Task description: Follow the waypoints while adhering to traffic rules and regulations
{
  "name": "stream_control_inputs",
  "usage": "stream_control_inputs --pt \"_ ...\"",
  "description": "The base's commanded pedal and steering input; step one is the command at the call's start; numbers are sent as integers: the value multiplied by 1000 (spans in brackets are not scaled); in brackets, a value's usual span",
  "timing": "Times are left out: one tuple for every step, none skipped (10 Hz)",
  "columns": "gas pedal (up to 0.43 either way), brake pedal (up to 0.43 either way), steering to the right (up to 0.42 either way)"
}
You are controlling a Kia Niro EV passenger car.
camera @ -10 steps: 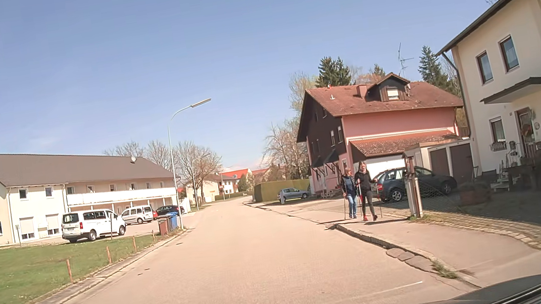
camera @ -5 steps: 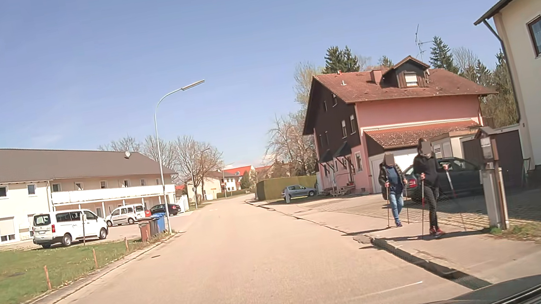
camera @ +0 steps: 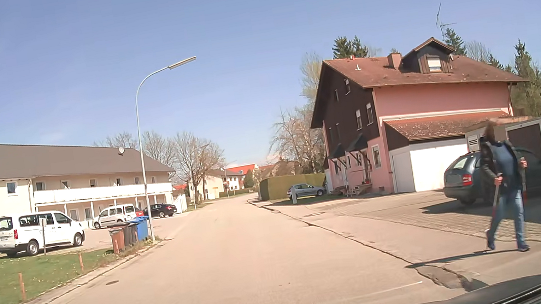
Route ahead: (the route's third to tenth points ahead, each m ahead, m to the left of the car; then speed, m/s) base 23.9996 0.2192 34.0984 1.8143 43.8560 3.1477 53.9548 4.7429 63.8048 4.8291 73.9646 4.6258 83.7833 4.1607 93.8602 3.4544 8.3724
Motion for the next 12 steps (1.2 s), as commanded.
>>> stream_control_inputs --pt "98 0 -12" --pt "98 0 -12" --pt "98 0 -12" --pt "98 0 -14" --pt "98 0 -19" --pt "110 0 -21" --pt "118 0 -22" --pt "118 0 -23" --pt "118 0 -26" --pt "130 0 -27" --pt "138 0 -27" --pt "138 0 -27"
